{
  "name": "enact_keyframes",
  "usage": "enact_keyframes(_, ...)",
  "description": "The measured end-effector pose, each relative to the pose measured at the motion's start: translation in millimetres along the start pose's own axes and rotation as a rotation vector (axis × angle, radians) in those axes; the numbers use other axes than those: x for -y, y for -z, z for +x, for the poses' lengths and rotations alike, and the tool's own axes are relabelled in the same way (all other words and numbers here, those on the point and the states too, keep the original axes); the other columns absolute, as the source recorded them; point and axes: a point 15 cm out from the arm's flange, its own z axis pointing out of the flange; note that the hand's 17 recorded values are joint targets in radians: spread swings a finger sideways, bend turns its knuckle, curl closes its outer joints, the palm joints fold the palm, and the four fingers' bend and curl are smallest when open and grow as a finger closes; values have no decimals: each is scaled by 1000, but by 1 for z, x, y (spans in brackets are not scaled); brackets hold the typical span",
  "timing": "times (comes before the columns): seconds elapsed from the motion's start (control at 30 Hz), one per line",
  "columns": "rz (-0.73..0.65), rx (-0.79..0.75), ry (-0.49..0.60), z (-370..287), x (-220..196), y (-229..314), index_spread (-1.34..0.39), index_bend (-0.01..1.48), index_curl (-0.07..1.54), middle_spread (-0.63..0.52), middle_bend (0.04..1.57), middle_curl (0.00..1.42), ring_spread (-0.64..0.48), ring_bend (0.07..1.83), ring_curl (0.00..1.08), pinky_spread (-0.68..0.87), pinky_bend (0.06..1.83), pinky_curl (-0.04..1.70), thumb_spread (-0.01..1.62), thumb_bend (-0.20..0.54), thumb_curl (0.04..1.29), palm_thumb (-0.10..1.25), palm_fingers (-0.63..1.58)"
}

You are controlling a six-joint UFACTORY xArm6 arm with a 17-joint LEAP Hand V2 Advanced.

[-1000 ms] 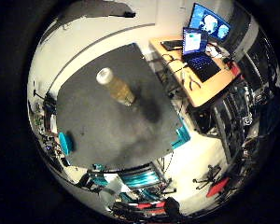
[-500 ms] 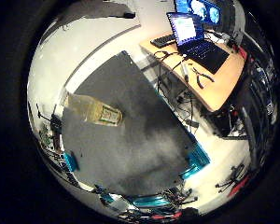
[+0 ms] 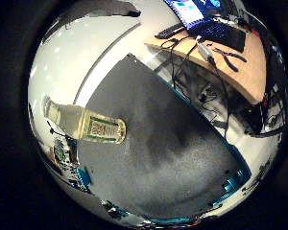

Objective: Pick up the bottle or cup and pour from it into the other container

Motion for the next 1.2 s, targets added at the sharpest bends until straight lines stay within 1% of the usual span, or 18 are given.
enact_keyframes(0.17,-16,33,-14,2,-5,-21,-265,177,337,-36,403,368,39,691,161,446,860,-10,1095,-23,330,546,389)
enact_keyframes(0.4,-32,67,-15,-3,-8,-41,-259,173,324,-38,408,368,20,801,179,427,902,-11,1099,-24,328,539,401)
enact_keyframes(0.77,-119,156,-8,-27,-26,-61,-234,173,335,5,414,364,68,741,154,445,950,-9,1061,-26,318,504,320)
enact_keyframes(1.2,-223,156,-4,-24,-51,-88,-208,178,334,34,407,357,92,698,154,447,933,-10,1037,-26,311,492,293)
